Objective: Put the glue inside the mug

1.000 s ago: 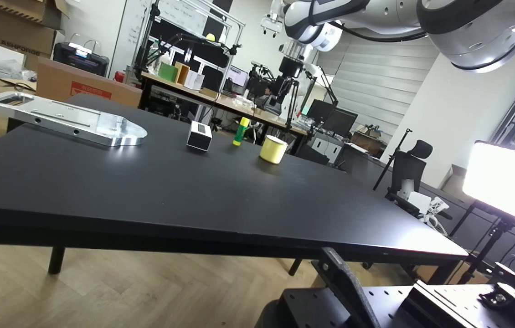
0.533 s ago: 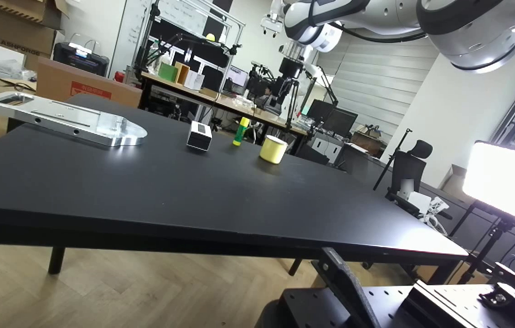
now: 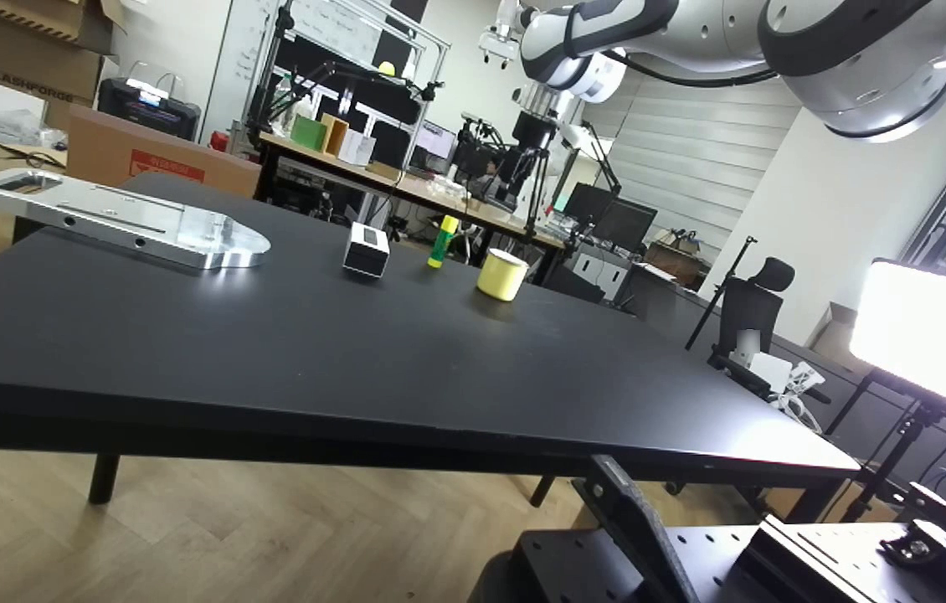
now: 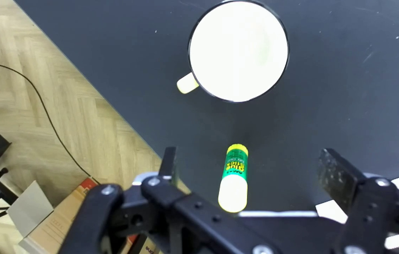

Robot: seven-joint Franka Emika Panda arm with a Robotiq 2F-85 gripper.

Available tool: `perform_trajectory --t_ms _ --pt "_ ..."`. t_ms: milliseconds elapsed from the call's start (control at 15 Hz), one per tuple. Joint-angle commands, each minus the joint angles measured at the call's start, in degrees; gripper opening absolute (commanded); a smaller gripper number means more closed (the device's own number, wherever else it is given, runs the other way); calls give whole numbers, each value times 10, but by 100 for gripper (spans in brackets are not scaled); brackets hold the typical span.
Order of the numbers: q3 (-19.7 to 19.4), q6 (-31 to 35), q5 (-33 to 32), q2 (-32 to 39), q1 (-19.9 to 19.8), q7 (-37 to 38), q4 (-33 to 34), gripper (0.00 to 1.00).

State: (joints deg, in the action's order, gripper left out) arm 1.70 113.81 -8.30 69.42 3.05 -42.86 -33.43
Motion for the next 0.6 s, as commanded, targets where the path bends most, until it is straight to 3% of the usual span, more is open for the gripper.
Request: perform_trajectory --t_ms 0,533 --pt "-2 38 -3 40 5 -4 57 100" --pt "6 134 3 72 18 -24 64 100"
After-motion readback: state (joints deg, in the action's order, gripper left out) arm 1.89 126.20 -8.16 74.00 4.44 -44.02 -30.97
